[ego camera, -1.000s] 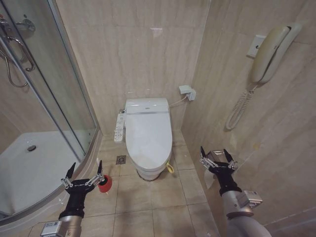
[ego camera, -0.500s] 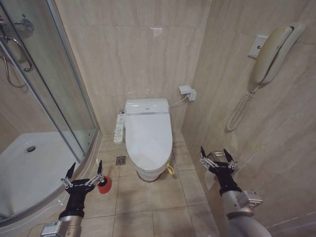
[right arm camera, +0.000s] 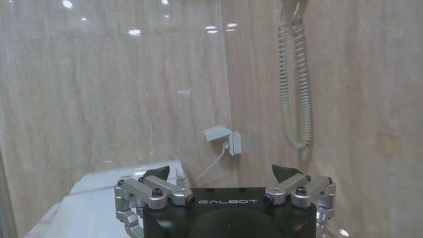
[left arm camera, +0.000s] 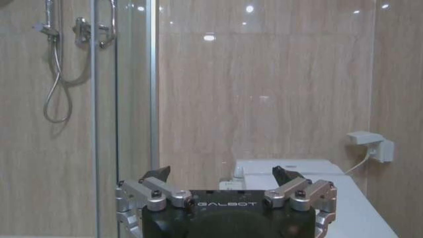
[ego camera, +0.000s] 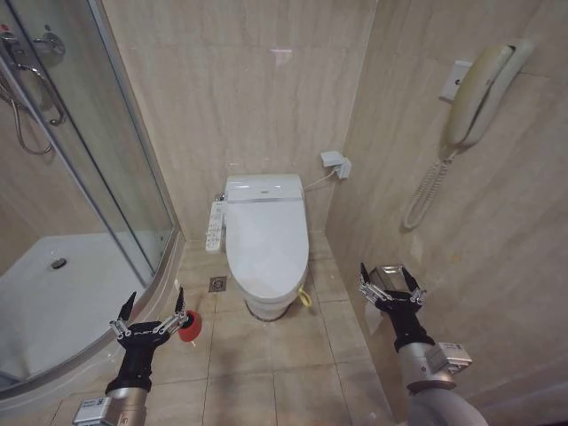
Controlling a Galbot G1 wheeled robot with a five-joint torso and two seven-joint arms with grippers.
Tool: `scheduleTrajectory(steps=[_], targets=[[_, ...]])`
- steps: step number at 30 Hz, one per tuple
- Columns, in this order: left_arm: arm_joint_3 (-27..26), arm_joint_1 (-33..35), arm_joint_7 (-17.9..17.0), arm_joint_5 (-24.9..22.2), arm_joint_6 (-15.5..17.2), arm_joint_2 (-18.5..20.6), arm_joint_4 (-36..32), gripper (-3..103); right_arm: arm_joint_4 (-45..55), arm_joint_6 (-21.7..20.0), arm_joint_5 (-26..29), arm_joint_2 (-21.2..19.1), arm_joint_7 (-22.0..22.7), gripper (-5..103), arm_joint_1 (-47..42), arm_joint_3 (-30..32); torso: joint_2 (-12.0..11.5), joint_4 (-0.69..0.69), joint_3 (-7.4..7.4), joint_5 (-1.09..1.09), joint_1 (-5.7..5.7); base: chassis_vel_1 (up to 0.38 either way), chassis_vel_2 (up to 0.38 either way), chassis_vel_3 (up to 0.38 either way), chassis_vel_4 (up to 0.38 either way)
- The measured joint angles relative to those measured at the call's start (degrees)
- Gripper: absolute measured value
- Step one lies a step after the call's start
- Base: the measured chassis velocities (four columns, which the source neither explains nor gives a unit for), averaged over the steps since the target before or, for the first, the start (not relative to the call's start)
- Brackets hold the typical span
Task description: Open the toilet lid, clean the toilet bowl with a toilet brush, close the toilet lid, and flush.
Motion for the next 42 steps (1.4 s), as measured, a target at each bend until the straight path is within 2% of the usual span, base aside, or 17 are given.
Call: scheduleTrajectory(steps=[10, 42], targets=[[0.0, 0.0, 0.0, 0.0, 0.0, 0.0, 0.0, 100, 0.0, 0.0, 0.0, 0.0, 0.0, 100, 0.0, 0.0, 0.0, 0.00, -0.03, 0.00, -0.07, 0.143, -0.157, -0.151, 0.151], [0.0, 0.0, 0.0, 0.0, 0.0, 0.0, 0.0, 100, 0.0, 0.0, 0.0, 0.0, 0.0, 100, 0.0, 0.0, 0.0, 0.00, 0.00, 0.00, -0.01, -0.011, 0.011, 0.010, -0.011]])
